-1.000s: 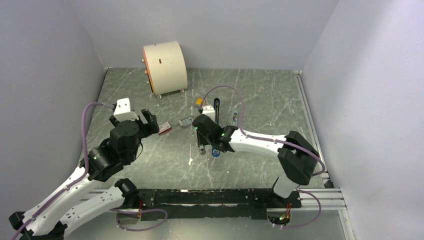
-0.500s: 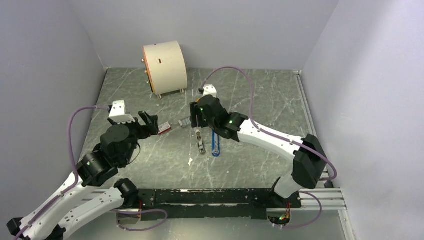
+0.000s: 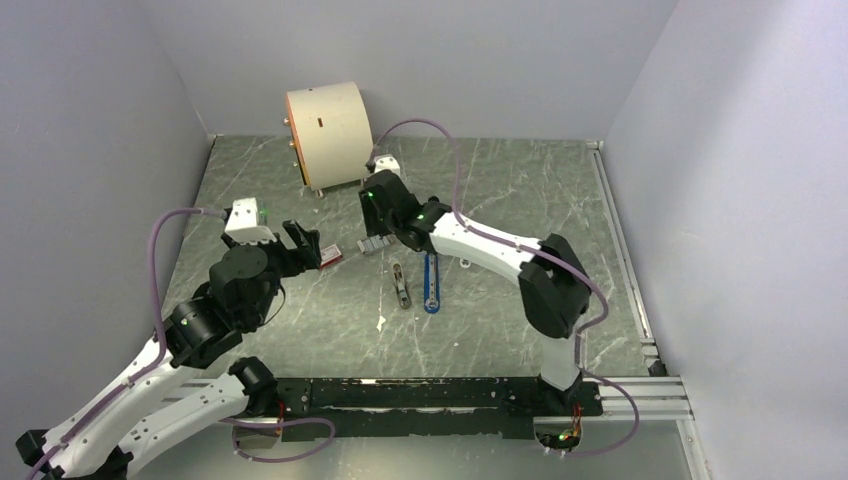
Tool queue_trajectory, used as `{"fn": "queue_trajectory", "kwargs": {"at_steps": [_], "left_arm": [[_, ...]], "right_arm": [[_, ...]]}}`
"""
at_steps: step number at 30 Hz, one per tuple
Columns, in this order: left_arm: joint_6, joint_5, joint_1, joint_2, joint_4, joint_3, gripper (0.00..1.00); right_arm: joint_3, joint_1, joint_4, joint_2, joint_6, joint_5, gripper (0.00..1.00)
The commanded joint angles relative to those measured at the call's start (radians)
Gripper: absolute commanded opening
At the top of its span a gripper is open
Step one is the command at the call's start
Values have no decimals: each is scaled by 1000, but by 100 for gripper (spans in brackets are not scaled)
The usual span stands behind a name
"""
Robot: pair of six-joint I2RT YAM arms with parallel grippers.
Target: Load the staples into the stapler
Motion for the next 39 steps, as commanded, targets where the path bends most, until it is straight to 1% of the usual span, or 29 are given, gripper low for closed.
{"fn": "queue_trajectory", "kwargs": {"at_steps": [1,4,6,8,12,14,16,19,23,26,31,39], "left_arm": [[-13,-31,5,6,-16,12,86],[5,-20,5,9,-2,9,86],[8,-23,5,19,-1,10,86],[11,-23,5,34,-5,17,86],[21,-7,5,60,-9,29,85],[16,-6,5,65,-19,35,85],[11,-10,5,55,-24,34,85],[8,-21,5,31,-24,25,85],[2,-31,5,12,-27,20,86],[1,-32,5,12,-28,21,86],[2,-32,5,26,-34,27,85],[0,-47,5,17,-37,24,86]], "right_arm": [[93,-5,-9,108,-68,-8,42],[136,-8,-16,172,-106,19,37],[157,-17,-22,207,-120,11,35],[166,-20,-17,228,-133,-7,36],[173,-23,-14,269,-174,-49,45],[183,-29,-30,291,-181,-50,46],[181,-34,-40,303,-189,-59,45],[177,-41,-44,313,-211,-61,38],[194,-47,-55,336,-230,-66,33],[209,-52,-59,351,-234,-64,33],[228,-55,-61,377,-236,-66,36],[267,-64,-75,414,-228,-66,37]]}}
